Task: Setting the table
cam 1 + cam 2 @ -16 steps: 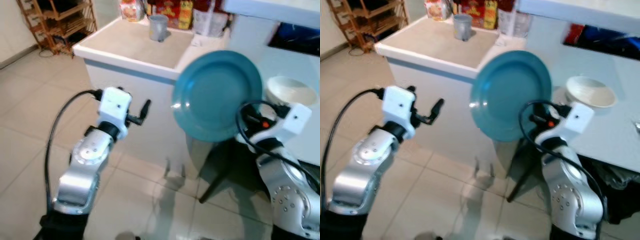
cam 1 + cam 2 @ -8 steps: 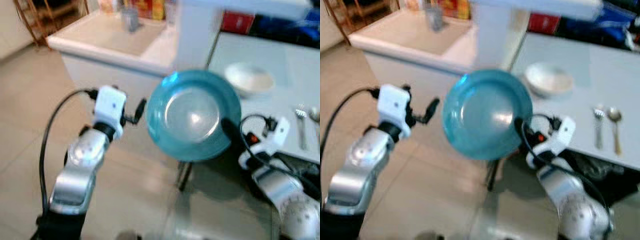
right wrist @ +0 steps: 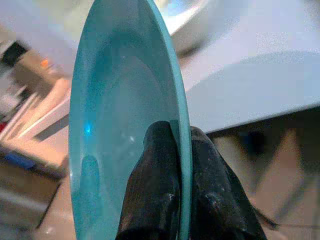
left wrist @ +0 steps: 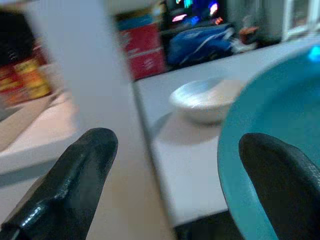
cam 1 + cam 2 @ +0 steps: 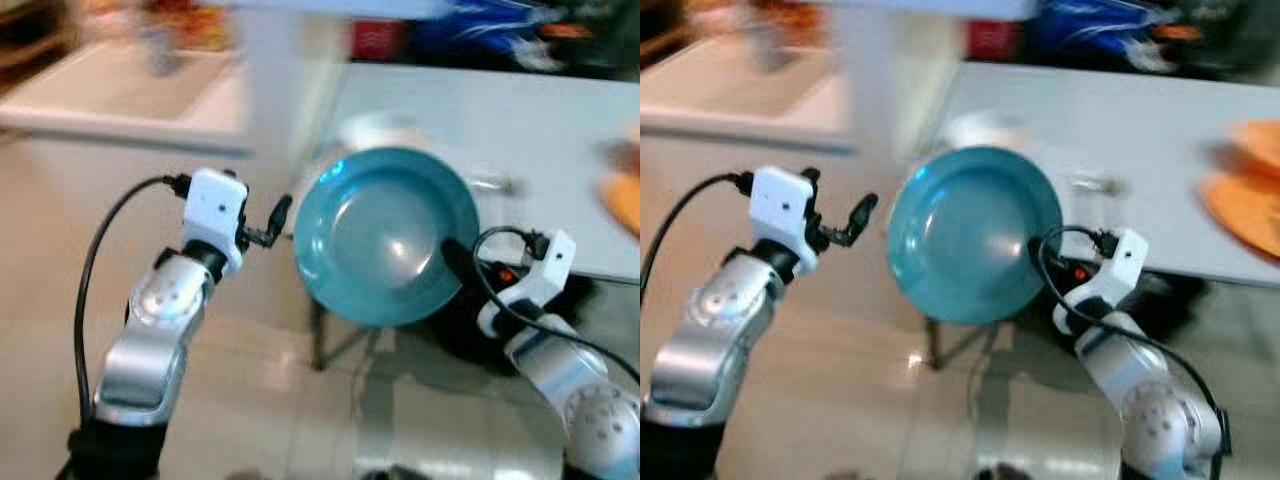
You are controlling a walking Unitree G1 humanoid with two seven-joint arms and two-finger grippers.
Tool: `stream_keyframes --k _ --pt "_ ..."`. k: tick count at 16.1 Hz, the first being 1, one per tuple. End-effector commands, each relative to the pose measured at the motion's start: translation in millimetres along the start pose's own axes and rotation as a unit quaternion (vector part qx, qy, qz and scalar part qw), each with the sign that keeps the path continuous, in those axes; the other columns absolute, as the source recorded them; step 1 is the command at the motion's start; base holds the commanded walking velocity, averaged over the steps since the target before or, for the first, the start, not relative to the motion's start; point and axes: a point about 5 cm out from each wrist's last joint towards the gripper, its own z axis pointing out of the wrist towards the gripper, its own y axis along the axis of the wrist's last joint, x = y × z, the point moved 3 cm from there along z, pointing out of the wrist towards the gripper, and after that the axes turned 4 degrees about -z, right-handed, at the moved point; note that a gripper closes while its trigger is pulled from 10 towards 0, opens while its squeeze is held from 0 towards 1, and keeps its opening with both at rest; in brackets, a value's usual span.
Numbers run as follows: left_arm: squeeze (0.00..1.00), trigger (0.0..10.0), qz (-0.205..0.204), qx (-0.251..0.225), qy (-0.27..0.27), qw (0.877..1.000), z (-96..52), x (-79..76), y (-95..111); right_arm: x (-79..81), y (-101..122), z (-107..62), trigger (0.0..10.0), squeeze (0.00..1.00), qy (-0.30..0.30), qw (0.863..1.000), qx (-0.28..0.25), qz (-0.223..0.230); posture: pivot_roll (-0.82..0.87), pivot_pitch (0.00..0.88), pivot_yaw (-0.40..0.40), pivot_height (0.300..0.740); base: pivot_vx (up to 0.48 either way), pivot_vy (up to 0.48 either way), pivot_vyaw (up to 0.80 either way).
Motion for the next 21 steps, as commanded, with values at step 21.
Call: stream_keyframes --k 21 --pt "0.0 10.0 0.02 0.03 -0.103 0.994 -24.7 -22.2 -2.8 26.9 -35.0 46.5 10.0 0.0 0.087 0.988 0.118 0.054 0.14 0.094 -0.023 0.74 0.112 0.0 0.0"
